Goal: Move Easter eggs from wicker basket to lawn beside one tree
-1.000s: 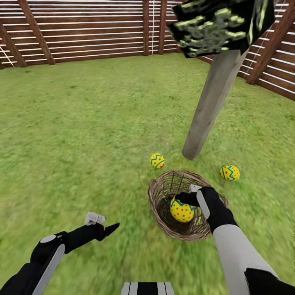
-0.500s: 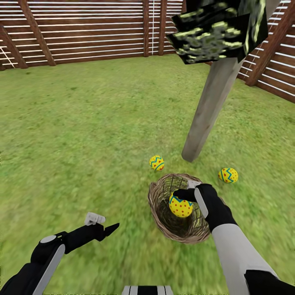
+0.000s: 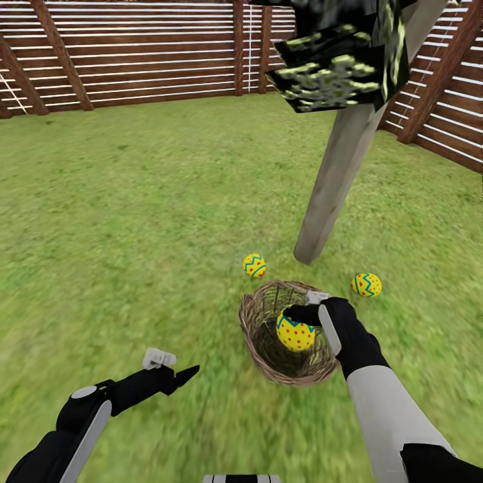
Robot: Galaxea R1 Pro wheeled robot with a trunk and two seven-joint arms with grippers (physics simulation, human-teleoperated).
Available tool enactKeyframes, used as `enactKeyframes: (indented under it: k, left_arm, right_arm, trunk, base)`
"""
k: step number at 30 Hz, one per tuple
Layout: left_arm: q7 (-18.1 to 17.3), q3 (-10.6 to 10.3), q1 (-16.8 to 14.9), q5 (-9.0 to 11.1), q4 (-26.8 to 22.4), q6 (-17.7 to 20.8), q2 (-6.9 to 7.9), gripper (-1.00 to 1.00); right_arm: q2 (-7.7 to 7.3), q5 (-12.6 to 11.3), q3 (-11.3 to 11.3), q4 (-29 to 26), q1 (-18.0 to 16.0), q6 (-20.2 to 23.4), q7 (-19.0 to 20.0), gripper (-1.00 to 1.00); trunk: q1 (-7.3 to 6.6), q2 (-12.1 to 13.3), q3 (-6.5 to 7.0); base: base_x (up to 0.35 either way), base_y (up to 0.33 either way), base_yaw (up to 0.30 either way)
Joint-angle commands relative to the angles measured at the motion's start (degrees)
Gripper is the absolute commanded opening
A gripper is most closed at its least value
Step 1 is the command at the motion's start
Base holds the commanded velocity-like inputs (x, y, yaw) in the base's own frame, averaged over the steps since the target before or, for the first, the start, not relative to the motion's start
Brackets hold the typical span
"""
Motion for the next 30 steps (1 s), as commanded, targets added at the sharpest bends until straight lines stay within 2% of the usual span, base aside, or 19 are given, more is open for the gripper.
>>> enactKeyframes:
  k: [1,5,23,26,30]
  left_arm:
    - [0.09,-0.04,-0.02,0.48,-0.02,0.44,0.04,1.00]
    - [0.09,0.08,-0.02,0.62,-0.02,0.16,0.04,1.00]
    - [0.18,0.40,-0.02,0.99,0.23,-0.08,0.04,1.00]
    - [0.18,0.40,-0.02,0.99,0.23,-0.08,0.04,1.00]
    - [0.18,0.40,-0.02,1.00,0.21,-0.08,0.04,1.00]
  right_arm:
    - [0.05,-0.08,-0.24,-0.37,-0.02,0.35,0.13,-1.00]
    - [0.08,-0.08,-0.17,-0.52,-0.02,0.44,0.13,-1.00]
    - [0.08,-0.08,0.01,-0.59,-0.02,1.53,1.09,-1.00]
    - [0.08,-0.08,1.24,-0.59,-0.02,1.55,1.09,-1.00]
    - [0.08,-0.08,1.58,-0.67,-0.02,1.60,1.09,-1.00]
  trunk:
    - [-0.23,0.40,0.24]
    - [-1.11,2.00,1.33]
    - [-1.11,2.00,3.01]
    - [-1.11,2.00,3.29]
    - [-1.11,2.00,3.66]
  base:
    - [-0.003,-0.001,0.000]
    - [0.000,0.000,0.000]
    - [-0.012,0.000,0.000]
    - [-0.172,0.000,0.000]
    - [-0.012,0.000,0.000]
